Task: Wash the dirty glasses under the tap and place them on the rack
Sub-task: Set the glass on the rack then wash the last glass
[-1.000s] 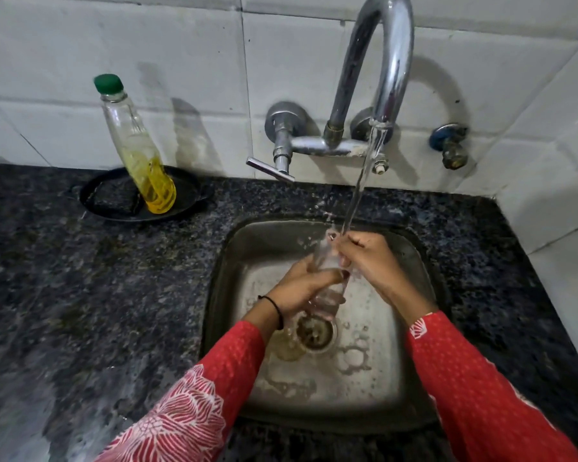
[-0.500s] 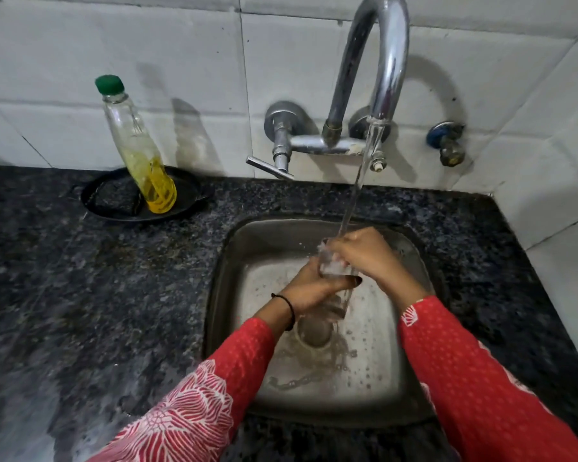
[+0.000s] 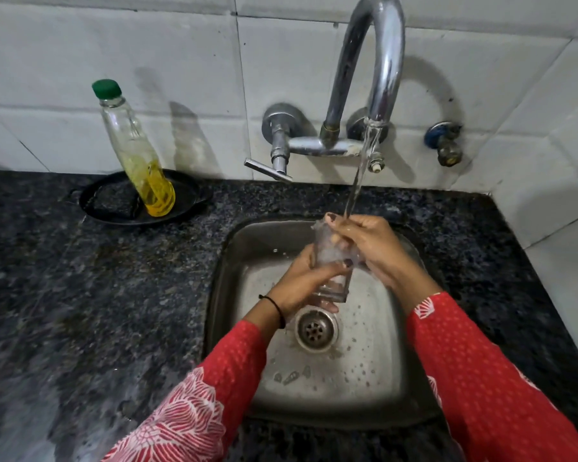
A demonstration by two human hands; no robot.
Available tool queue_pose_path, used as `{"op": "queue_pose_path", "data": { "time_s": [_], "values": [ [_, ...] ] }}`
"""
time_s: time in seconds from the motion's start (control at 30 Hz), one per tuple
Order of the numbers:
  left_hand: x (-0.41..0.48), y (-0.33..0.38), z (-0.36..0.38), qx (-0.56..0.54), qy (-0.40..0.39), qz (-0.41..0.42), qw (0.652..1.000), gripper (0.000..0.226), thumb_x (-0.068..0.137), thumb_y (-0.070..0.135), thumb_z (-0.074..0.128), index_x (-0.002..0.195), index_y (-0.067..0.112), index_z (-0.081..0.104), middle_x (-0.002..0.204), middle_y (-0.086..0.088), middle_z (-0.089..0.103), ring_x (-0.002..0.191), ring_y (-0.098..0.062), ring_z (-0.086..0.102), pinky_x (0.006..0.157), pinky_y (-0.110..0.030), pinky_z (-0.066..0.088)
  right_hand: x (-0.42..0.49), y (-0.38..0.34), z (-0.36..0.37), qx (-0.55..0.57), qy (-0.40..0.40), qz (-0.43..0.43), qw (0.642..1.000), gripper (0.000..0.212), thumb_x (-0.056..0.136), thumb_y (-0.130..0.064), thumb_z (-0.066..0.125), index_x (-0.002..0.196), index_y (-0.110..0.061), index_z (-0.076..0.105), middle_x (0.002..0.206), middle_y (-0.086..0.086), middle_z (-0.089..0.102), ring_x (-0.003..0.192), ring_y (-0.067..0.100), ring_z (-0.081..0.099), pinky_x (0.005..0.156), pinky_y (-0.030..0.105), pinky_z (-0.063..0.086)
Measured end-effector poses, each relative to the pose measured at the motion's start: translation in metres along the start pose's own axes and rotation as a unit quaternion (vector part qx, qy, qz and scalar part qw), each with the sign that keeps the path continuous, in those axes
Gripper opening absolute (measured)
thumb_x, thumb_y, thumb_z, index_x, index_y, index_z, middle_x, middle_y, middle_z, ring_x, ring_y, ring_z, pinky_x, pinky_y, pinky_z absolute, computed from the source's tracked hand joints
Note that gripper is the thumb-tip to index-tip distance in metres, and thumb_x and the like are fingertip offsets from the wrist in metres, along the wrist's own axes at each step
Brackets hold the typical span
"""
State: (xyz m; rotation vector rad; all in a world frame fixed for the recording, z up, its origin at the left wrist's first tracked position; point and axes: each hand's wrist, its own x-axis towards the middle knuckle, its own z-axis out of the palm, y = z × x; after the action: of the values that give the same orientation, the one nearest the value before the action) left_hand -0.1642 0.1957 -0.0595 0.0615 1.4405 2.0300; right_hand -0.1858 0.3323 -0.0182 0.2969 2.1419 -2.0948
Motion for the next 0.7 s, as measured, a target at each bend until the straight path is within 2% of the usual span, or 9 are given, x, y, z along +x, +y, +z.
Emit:
{"op": "queue_pose_path", "data": {
  "time_s": [0.1, 0.13, 0.2, 0.27, 0.37, 0.47, 0.53, 0.63, 0.7],
  "values": [
    [-0.005, 0.008, -0.005, -0.135, -0.093, -0.087, 0.983, 0.039, 0.082, 0.039, 0.057, 0.113, 0.015, 0.059, 0.098, -0.009, 0.068, 0.078, -0.026, 0.069, 0.06, -0.038, 0.059, 0.0, 0.003, -0.005, 0.107, -0.02, 0.038, 0.993, 0.02, 0.084, -0.026, 0.068, 0.067, -0.015, 0.071, 0.057, -0.003, 0.059, 0.058, 0.014, 0.052, 0.064, 0.033, 0.043],
    [-0.004, 0.008, -0.002, -0.111, -0.092, -0.077, 0.986, 0.042, 0.078, 0.039, 0.061, 0.112, 0.015, 0.058, 0.097, -0.008, 0.068, 0.076, -0.025, 0.07, 0.064, -0.041, 0.06, 0.001, 0.004, -0.004, 0.086, -0.019, 0.04, 0.995, 0.022, 0.083, -0.028, 0.07, 0.065, -0.016, 0.07, 0.056, -0.002, 0.059, 0.059, 0.015, 0.053, 0.066, 0.036, 0.042],
    [-0.002, 0.006, 0.005, 0.086, -0.013, -0.026, 0.996, 0.06, 0.066, 0.036, 0.074, 0.118, 0.021, 0.049, 0.099, -0.004, 0.066, 0.08, -0.023, 0.068, 0.075, -0.043, 0.059, 0.003, 0.002, -0.001, -0.101, 0.003, 0.009, 0.995, 0.032, 0.085, -0.03, 0.068, 0.058, -0.015, 0.064, 0.055, 0.0, 0.059, 0.052, 0.015, 0.054, 0.062, 0.032, 0.043],
    [0.004, 0.0, 0.007, 0.297, 0.064, 0.027, 0.953, 0.086, 0.068, 0.034, 0.079, 0.136, 0.024, 0.028, 0.111, 0.006, 0.057, 0.094, -0.015, 0.061, 0.08, -0.031, 0.054, 0.003, -0.002, 0.003, -0.313, 0.01, -0.037, 0.949, 0.037, 0.089, -0.032, 0.064, 0.056, -0.015, 0.059, 0.054, 0.002, 0.057, 0.049, 0.016, 0.054, 0.054, 0.028, 0.042],
    [0.009, -0.01, -0.001, 0.247, 0.022, 0.061, 0.967, 0.088, 0.069, 0.033, 0.08, 0.139, 0.027, 0.027, 0.121, 0.007, 0.058, 0.11, -0.015, 0.059, 0.095, -0.033, 0.05, -0.002, -0.004, 0.003, -0.331, 0.008, -0.054, 0.942, 0.044, 0.092, -0.032, 0.058, 0.053, -0.013, 0.055, 0.049, 0.001, 0.053, 0.043, 0.009, 0.046, 0.047, 0.024, 0.036],
    [0.0, -0.004, -0.009, 0.021, -0.054, -0.021, 0.998, 0.064, 0.076, 0.03, 0.071, 0.132, 0.021, 0.044, 0.112, -0.004, 0.066, 0.099, -0.029, 0.066, 0.073, -0.037, 0.059, -0.006, -0.002, -0.002, -0.186, 0.047, -0.081, 0.978, 0.045, 0.094, -0.022, 0.056, 0.051, -0.01, 0.052, 0.039, -0.007, 0.049, 0.037, -0.001, 0.039, 0.045, 0.018, 0.033],
    [-0.004, -0.003, -0.01, -0.068, -0.087, -0.082, 0.991, 0.042, 0.083, 0.03, 0.061, 0.121, 0.015, 0.052, 0.103, -0.008, 0.068, 0.084, -0.028, 0.069, 0.057, -0.034, 0.059, -0.005, -0.001, -0.002, -0.118, 0.064, -0.069, 0.989, 0.041, 0.094, -0.02, 0.056, 0.055, -0.008, 0.056, 0.038, -0.008, 0.05, 0.036, -0.002, 0.041, 0.045, 0.014, 0.036],
    [-0.002, -0.001, -0.003, 0.139, -0.001, -0.022, 0.99, 0.042, 0.079, 0.03, 0.069, 0.115, 0.02, 0.049, 0.098, -0.001, 0.064, 0.078, -0.02, 0.067, 0.05, -0.025, 0.051, -0.001, 0.0, 0.0, -0.207, 0.025, -0.037, 0.977, 0.038, 0.094, -0.022, 0.055, 0.06, -0.008, 0.063, 0.045, -0.008, 0.057, 0.043, 0.002, 0.052, 0.05, 0.016, 0.042],
    [0.003, -0.005, -0.001, 0.272, 0.088, 0.029, 0.958, 0.059, 0.076, 0.031, 0.076, 0.123, 0.025, 0.041, 0.104, 0.004, 0.06, 0.083, -0.017, 0.066, 0.054, -0.022, 0.049, 0.002, 0.002, 0.001, -0.306, -0.005, -0.028, 0.952, 0.036, 0.095, -0.026, 0.054, 0.064, -0.01, 0.066, 0.053, -0.006, 0.061, 0.051, 0.007, 0.056, 0.058, 0.022, 0.045]
  ]
}}
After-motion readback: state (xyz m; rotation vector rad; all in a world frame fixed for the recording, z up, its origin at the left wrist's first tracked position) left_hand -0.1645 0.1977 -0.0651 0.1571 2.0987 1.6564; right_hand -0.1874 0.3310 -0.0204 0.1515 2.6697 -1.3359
